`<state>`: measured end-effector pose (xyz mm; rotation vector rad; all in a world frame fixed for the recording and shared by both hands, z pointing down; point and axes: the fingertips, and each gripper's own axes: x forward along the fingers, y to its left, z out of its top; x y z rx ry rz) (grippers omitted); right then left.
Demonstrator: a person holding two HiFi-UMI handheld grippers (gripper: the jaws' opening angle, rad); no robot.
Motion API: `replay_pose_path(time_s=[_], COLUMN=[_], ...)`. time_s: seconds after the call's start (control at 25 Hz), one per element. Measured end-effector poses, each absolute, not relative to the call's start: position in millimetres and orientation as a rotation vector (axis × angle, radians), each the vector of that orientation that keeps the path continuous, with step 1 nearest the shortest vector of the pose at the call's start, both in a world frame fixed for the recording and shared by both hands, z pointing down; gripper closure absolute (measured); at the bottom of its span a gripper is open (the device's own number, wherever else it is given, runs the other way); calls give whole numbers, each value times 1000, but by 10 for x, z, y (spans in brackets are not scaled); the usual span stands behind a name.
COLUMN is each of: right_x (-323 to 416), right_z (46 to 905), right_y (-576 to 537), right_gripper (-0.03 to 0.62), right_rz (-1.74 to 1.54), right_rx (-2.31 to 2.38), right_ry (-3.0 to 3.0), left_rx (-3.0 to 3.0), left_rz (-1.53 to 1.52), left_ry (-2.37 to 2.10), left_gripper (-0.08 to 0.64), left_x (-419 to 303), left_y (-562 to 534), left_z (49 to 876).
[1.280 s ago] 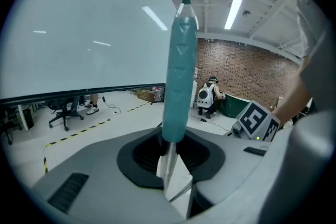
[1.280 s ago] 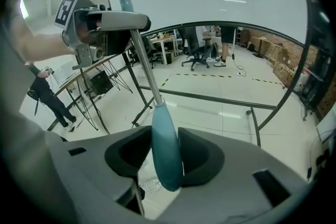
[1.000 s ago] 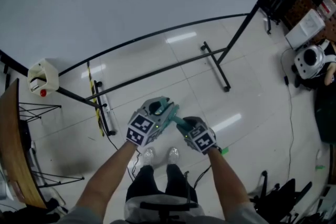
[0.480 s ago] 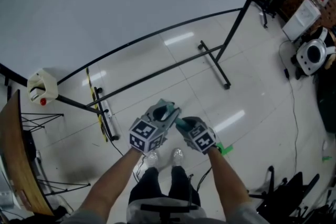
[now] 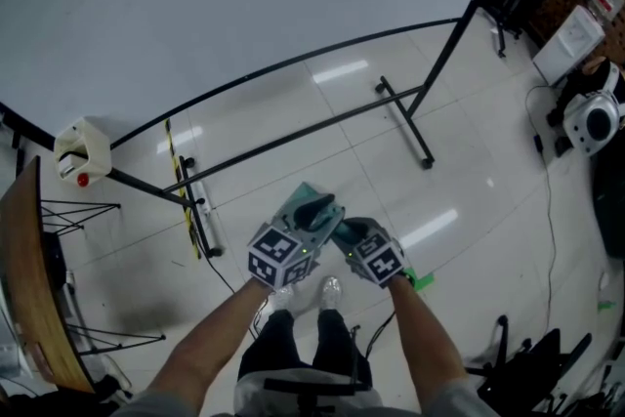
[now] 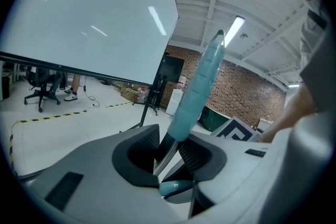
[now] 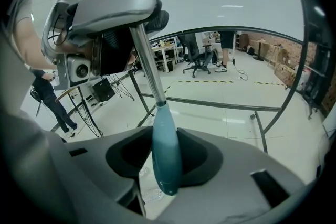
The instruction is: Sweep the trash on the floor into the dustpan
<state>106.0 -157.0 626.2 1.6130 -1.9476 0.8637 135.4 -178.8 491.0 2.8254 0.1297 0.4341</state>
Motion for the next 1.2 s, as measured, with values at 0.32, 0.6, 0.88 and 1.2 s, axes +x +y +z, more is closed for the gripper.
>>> replay_pose_path(time_s=[0.32, 0.6, 0.88, 1.2], right_x=[1040, 1065, 1188, 1228], right_z=[6270, 6280, 6017, 5588], right_y=[-1539, -1484, -1421, -758], right_gripper=[440, 436, 347, 342], right_rz=[867, 841, 780, 755], right_rx=[1606, 1644, 1848, 2487], right_ry=[-1958, -1938, -1878, -1390], left_rx=[2790, 2799, 2830, 2854], left_rz=[401, 394, 445, 549], left_ry=[111, 100, 127, 320], left_gripper=[466, 466, 466, 466], left_x=[1314, 1329, 1298, 1303], left_y=[-1881, -1857, -1861, -1789], left_z=[4906, 4906, 5001, 5114])
